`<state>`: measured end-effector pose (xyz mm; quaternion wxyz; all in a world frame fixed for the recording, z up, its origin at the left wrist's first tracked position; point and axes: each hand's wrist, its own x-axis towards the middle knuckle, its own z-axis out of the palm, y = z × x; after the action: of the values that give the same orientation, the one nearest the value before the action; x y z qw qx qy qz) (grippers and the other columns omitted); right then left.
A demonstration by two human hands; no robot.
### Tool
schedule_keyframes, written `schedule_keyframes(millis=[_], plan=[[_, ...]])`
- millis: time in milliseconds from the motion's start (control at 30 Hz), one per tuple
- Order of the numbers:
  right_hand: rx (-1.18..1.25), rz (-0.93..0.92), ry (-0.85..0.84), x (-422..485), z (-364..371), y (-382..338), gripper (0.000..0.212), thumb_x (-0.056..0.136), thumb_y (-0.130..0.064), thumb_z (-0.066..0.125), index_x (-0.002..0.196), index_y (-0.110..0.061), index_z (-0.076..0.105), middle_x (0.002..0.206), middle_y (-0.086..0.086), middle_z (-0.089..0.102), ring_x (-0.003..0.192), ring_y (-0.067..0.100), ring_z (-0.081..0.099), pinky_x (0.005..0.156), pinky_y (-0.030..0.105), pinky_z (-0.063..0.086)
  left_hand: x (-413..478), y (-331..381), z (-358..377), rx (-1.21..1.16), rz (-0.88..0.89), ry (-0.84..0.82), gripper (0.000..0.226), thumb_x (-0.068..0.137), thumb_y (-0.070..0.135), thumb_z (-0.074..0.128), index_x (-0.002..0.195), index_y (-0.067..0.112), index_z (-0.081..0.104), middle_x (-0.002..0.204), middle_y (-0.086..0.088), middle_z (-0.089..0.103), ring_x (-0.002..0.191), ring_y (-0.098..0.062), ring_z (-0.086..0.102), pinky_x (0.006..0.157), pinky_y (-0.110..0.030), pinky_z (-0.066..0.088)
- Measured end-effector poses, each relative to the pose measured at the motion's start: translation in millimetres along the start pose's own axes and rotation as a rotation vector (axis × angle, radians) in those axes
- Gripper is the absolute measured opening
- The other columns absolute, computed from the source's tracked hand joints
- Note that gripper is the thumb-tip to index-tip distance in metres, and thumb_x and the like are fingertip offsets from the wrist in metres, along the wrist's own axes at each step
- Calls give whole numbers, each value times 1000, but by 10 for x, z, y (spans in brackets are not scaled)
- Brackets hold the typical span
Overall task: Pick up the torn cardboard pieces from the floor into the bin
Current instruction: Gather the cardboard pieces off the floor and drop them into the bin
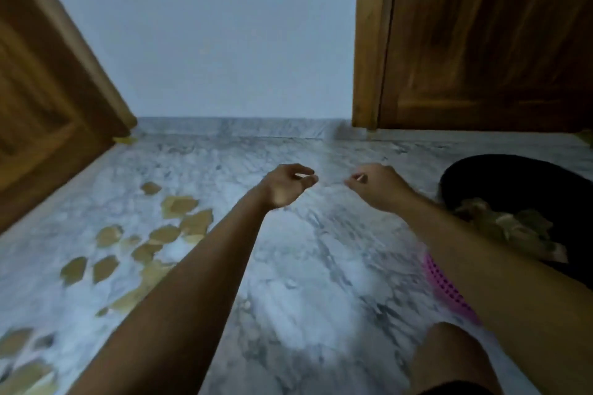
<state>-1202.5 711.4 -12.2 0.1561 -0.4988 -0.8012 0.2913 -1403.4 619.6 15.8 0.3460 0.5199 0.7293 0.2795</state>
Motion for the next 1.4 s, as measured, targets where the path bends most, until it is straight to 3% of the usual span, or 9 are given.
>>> schedule_keyframes(millis=[167,333,467,633,767,967,1100,1233,1400], plan=[[-3,-186,-270,-168,1287,-1135,28,95,-45,62,104,-20,70,106,2,69,98,24,64,90,39,54,-1069,-1426,-932,-50,-247,214,37,94,39,62,125,19,64,110,0,65,94,-20,63,67,-31,51],[-44,-267,-500,-540,2617,-1893,23,92,-44,64,107,-26,68,104,-2,68,96,22,66,85,36,56,-1977,-2761,-1454,-46,-439,291,40,91,44,64,126,22,63,118,0,63,97,-22,65,67,-31,54],[-157,-308,-649,-908,3532,-2159,18,90,-41,67,102,-27,68,107,0,71,99,22,66,83,33,55,-2525,-3689,-1599,-86,-540,293,37,90,45,64,121,24,64,117,-5,67,101,-23,64,70,-27,48],[-342,-233,-794,-1242,4304,-2292,32,89,-40,69,116,-26,61,115,3,64,93,21,64,84,41,58,-3046,-4485,-1587,-93,-612,290,31,88,41,67,114,23,68,107,-3,73,95,-21,65,75,-27,47],[-446,-168,-857,-1366,4856,-2214,42,91,-36,68,129,-24,53,123,6,59,99,23,62,80,34,53,-3234,-5045,-1470,-23,-713,344,23,85,27,69,107,21,70,95,0,71,70,-9,61,59,-18,44],[-605,-136,-782,-1413,5573,-1723,58,92,-16,59,143,-17,32,142,17,37,116,37,53,91,41,51,-3380,-5908,-927,192,-874,451,30,83,25,67,112,30,69,112,2,70,106,-23,65,90,-33,52],[-554,-152,-621,-1398,5812,-1566,42,91,-3,52,129,-15,40,127,18,46,104,37,54,84,41,50,-3411,-6205,-650,199,-883,625,35,87,10,56,114,23,74,123,-5,67,110,-29,63,92,-31,48],[-432,-36,-619,-1257,5797,-1521,25,88,-2,56,112,-11,52,105,13,57,81,23,57,66,31,49,-3443,-6319,-586,181,-840,694,25,90,14,60,108,20,76,109,-8,74,101,-29,67,91,-34,53],[-310,-63,-683,-1253,5879,-1904,12,82,-17,79,78,-23,70,88,1,71,77,14,65,77,32,59,-3487,-6384,-639,182,-828,663,23,93,16,58,110,18,74,109,-8,73,101,-28,66,88,-33,51]])
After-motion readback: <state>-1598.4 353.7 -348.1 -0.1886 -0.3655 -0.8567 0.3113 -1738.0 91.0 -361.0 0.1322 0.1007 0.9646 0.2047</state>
